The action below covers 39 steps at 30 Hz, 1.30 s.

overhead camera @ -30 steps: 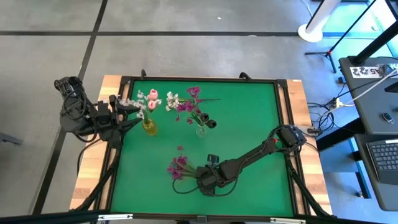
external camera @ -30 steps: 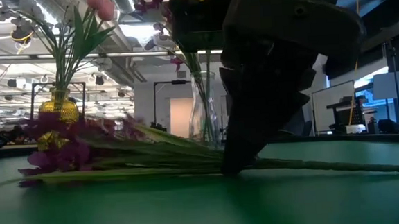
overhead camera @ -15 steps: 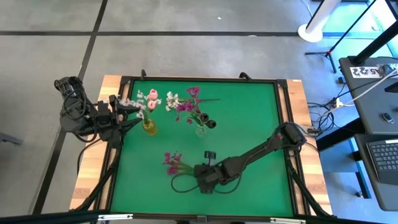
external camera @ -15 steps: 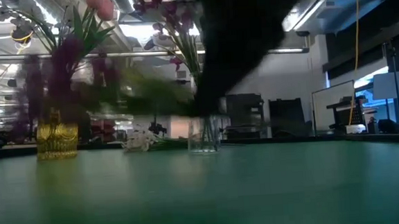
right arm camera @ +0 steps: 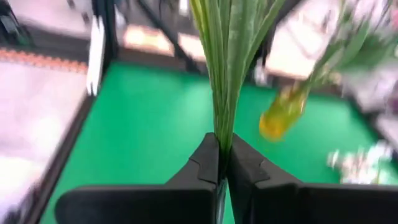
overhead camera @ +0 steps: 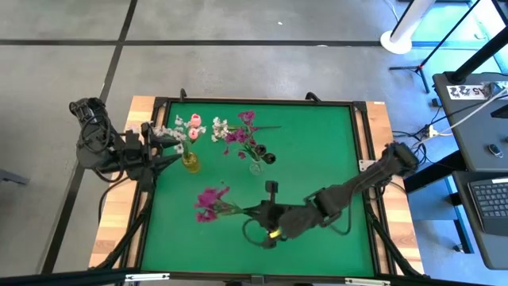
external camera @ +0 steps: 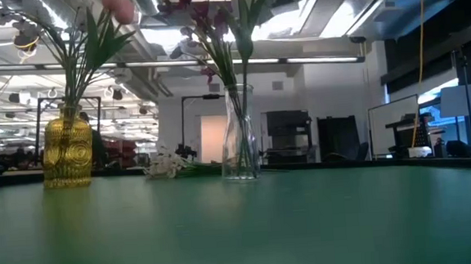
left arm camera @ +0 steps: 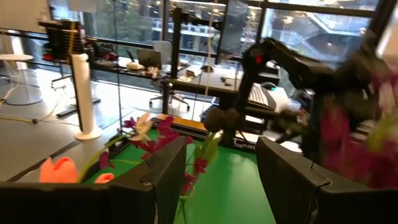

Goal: Sort flowers into vase by color
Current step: Put the purple flowers into the transparent vase

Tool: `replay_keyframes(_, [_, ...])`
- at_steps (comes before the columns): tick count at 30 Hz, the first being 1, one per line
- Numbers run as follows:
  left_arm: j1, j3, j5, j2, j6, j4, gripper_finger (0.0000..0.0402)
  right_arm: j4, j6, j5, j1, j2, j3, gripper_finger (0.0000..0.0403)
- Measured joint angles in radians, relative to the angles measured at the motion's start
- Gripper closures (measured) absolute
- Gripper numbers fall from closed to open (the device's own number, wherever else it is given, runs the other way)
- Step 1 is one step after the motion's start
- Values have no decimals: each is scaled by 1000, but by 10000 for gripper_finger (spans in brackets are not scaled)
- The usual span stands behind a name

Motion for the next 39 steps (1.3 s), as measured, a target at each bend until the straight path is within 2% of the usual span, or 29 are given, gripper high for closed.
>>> replay_keyframes(3, [0,0,48,4,0,-10,211,85,-106,-54,-17,-37,0,396])
replay_keyframes(7, [0,0,62,20,0,-15,211,173,-202,-175,-49,-76,0,395])
replay_keyframes(11, [0,0,62,21,-2,-20,211,221,-255,-269,-80,-118,-2,395])
replay_keyframes(14, [0,0,64,21,-5,-20,211,290,-279,-313,-105,-157,-53,396])
replay_keyframes(20, [0,0,65,22,-28,-20,212,523,-272,-371,-179,-273,-300,396])
replay_keyframes(27, [0,0,65,23,-33,-21,212,976,-327,-458,-260,-473,-602,395])
replay_keyframes(29, [0,0,57,23,-32,-24,212,1086,-357,-462,-280,-520,-663,394])
replay_keyframes(32, [0,0,32,23,-28,-28,212,1134,-387,-425,-321,-584,-725,393])
replay_keyframes(39, [0,0,14,23,-26,-39,212,1110,-316,-295,-477,-616,-831,391])
